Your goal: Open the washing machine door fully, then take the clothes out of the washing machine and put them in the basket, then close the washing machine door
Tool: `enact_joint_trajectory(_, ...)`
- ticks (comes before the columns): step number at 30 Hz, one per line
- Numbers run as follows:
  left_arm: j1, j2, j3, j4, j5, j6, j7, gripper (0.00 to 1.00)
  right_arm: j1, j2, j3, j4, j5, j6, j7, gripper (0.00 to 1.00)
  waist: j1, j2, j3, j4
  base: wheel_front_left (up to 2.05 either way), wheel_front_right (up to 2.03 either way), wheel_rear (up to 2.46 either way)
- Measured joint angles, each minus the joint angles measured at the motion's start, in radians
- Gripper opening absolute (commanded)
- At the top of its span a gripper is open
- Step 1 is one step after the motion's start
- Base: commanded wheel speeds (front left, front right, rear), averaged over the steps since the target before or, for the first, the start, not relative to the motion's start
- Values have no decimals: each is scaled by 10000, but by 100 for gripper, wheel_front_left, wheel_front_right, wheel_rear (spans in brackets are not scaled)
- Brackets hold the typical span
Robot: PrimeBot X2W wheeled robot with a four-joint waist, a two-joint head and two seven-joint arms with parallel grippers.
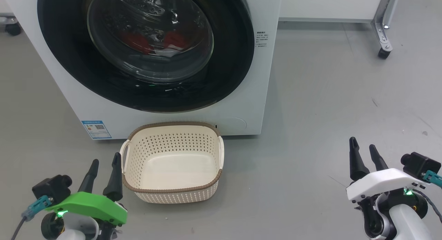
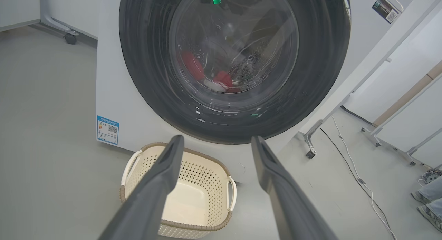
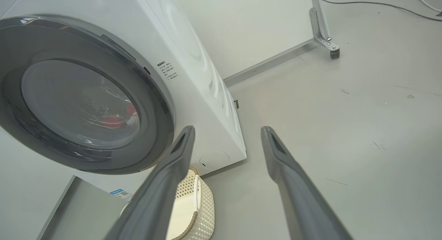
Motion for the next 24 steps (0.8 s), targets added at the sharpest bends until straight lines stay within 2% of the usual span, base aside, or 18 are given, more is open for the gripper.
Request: enact_joint_trajectory(24,-232,0,-773,512,2406,683,-878,100,-77,-56,721,81,-2903,-545,-884,100,0,0,-62,-41,0,0,0)
